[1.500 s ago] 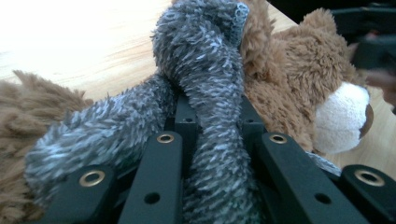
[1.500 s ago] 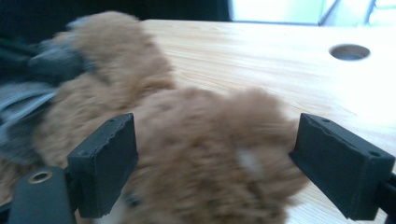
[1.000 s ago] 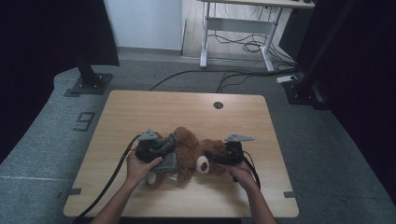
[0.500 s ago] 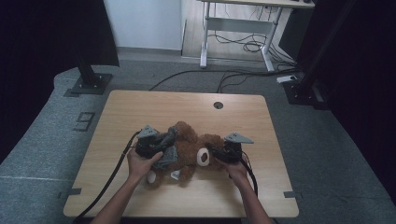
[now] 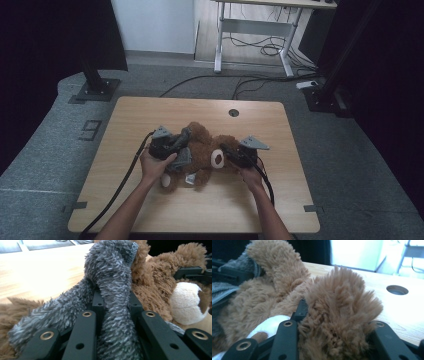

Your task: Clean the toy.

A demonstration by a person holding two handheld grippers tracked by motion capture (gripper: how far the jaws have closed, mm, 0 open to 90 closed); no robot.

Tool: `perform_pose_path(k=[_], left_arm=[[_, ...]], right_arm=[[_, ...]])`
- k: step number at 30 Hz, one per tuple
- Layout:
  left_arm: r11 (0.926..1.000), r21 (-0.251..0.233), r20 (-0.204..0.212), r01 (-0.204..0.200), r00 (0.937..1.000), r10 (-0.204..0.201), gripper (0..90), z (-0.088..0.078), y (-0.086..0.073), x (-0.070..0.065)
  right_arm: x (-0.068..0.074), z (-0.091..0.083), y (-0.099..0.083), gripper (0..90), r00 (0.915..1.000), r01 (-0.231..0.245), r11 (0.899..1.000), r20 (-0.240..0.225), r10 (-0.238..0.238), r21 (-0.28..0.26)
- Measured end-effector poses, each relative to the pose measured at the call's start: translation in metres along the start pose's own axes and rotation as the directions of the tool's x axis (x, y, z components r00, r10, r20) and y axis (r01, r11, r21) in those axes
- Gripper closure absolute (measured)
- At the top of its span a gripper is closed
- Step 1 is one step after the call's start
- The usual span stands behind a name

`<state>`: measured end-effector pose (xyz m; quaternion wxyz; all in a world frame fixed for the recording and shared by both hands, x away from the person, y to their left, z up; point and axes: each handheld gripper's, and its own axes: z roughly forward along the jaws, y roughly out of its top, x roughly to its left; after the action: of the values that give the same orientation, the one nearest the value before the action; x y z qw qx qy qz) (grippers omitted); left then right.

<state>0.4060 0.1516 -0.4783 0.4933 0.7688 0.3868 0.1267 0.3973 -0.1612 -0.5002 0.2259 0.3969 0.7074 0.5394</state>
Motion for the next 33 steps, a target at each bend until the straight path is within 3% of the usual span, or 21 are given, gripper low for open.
perform_pose_path(k=[4, 7, 10, 12, 14, 17, 21, 23, 25, 29, 33], left_arm=[[0.9999, 0.000, 0.036, 0.014, 0.9993, -0.014, 74.6, -0.011, -0.006, -0.007], [0.9996, -0.023, 0.063, 0.015, 0.9979, -0.014, 74.2, -0.027, 0.005, -0.017], [0.9978, -0.066, 0.059, -0.006, 0.9982, 0.010, 74.0, -0.040, 0.025, -0.026], [0.9978, -0.067, 0.054, -0.006, 0.9985, 0.010, 73.9, -0.040, 0.034, -0.028], [0.9988, -0.047, 0.058, 0.008, 0.9983, -0.005, 73.9, -0.033, 0.038, -0.025], [0.9982, 0.030, 0.099, 0.053, 0.9935, -0.056, 73.7, -0.015, 0.034, -0.017], [0.9954, 0.075, 0.113, 0.059, 0.9913, -0.068, 74.0, -0.007, 0.024, -0.014], [0.9947, 0.088, 0.117, 0.053, 0.9912, -0.063, 74.5, -0.008, 0.021, -0.015], [0.9937, 0.105, 0.118, 0.040, 0.9917, -0.052, 75.0, -0.008, 0.016, -0.016], [0.9947, 0.092, 0.124, 0.046, 0.9907, -0.057, 75.7, -0.011, 0.007, -0.017], [0.9961, 0.070, 0.127, 0.053, 0.9900, -0.061, 76.1, -0.014, -0.003, -0.018]], right_arm=[[0.004, -0.015, -0.015, 59.6, 0.9980, 0.038, 0.999, -0.049, -0.039, -0.007], [0.012, -0.027, -0.024, 59.6, 0.9947, 0.086, 0.996, -0.057, -0.086, -0.003], [0.022, -0.037, -0.031, 59.3, 0.9900, 0.125, 0.992, -0.064, -0.126, -0.021], [0.028, -0.043, -0.034, 59.0, 0.9861, 0.152, 0.988, -0.063, -0.153, -0.031], [0.032, -0.048, -0.038, 58.6, 0.9818, 0.172, 0.984, -0.074, -0.175, -0.044], [0.032, -0.052, -0.041, 58.4, 0.9787, 0.181, 0.982, -0.089, -0.185, -0.052], [0.030, -0.055, -0.042, 56.7, 0.9741, 0.189, 0.980, -0.115, -0.195, -0.059], [0.030, -0.055, -0.042, 54.0, 0.9737, 0.180, 0.982, -0.131, -0.187, -0.061], [0.028, -0.056, -0.042, 46.0, 0.9781, 0.142, 0.988, -0.145, -0.150, -0.062], [0.025, -0.058, -0.041, 29.8, 0.9846, 0.078, 0.995, -0.153, -0.086, -0.056], [0.020, -0.059, -0.041, 14.7, 0.9888, 0.012, 1.000, -0.149, -0.014, -0.012]])
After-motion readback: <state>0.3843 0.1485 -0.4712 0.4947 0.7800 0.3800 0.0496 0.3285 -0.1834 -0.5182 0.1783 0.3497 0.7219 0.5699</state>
